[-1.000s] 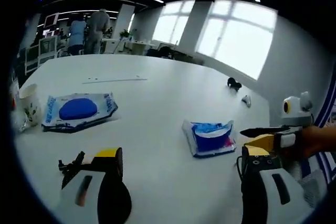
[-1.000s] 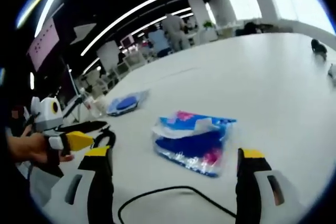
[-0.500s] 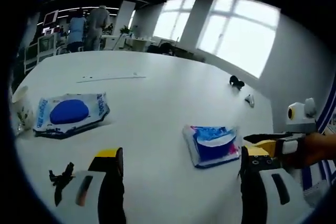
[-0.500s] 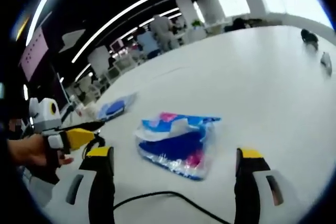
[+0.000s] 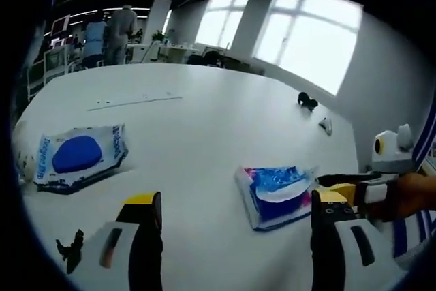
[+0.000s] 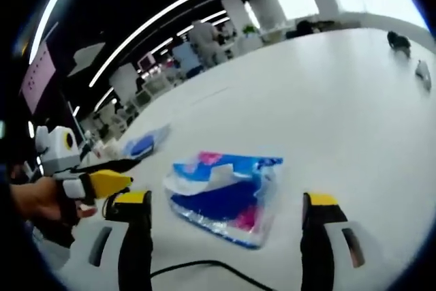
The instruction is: Arrange the tabletop items into an orderly group along one side of the table until the central work area is clear of visible clutter.
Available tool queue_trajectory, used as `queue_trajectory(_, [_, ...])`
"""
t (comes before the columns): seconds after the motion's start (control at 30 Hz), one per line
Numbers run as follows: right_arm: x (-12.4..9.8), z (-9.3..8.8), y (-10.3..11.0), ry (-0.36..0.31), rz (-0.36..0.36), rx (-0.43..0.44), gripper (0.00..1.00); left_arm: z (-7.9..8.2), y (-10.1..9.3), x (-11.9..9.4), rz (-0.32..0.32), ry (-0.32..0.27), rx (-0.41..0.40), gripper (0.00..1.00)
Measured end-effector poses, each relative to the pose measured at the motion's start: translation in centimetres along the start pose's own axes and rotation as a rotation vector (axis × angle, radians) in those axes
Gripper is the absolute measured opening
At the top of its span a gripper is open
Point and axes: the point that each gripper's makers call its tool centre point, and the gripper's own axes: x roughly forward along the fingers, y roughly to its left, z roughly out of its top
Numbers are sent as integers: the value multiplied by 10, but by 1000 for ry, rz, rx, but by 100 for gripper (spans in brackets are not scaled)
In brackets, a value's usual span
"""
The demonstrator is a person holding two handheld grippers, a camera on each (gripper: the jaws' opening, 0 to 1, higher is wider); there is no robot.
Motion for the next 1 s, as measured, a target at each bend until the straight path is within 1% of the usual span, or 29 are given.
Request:
queue_trajectory(0.13, [1, -1, -8, 2, -18, 11, 85, -6, -4, 10, -6, 27, 20, 88])
queue_trajectory(0.17, [1, -2, -10, 1, -20, 14, 84, -9, -6, 14, -12, 45, 25, 87])
queue_trajectory(0.23, [0, -2, -15, -3, -28, 23, 83, -10, -10, 19, -19, 46, 32, 87])
queue_trajectory(0.33, [0, -3, -21, -6, -39, 37, 80, -15, -13, 26, -27, 69, 47, 85])
queue_trajectory(0.4, [3, -2, -27, -9, -48, 28, 74, -19, -16, 30, -38, 88, 55, 81])
queue_trajectory(0.43, [1, -2, -28, -11, -53, 27, 72, -20, -16, 32, -38, 94, 63, 78])
queue_trajectory(0.5, [1, -1, -30, -19, -57, 32, 70, -23, -18, 36, -36, 105, 89, 75])
queue_trajectory(0.57, [1, 0, -31, -20, -61, 20, 69, -25, -20, 40, -40, 113, 97, 73])
queue_trajectory(0.7, [4, -1, -32, -9, -68, -12, 65, -32, -18, 46, -20, 142, 135, 65])
queue_trajectory(0.77, [5, -1, -32, -6, -68, -21, 63, -33, -19, 48, -23, 146, 145, 63])
queue_trajectory(0.83, [7, -4, -32, 8, -66, -42, 58, -37, -18, 49, -16, 169, 179, 62])
queue_trajectory(0.9, [8, -6, -32, 21, -73, -67, 50, -39, -17, 50, -5, 182, 205, 55])
queue_trajectory(1.0, [8, -7, -34, 22, -75, -66, 41, -41, -14, 50, 7, 196, 205, 43])
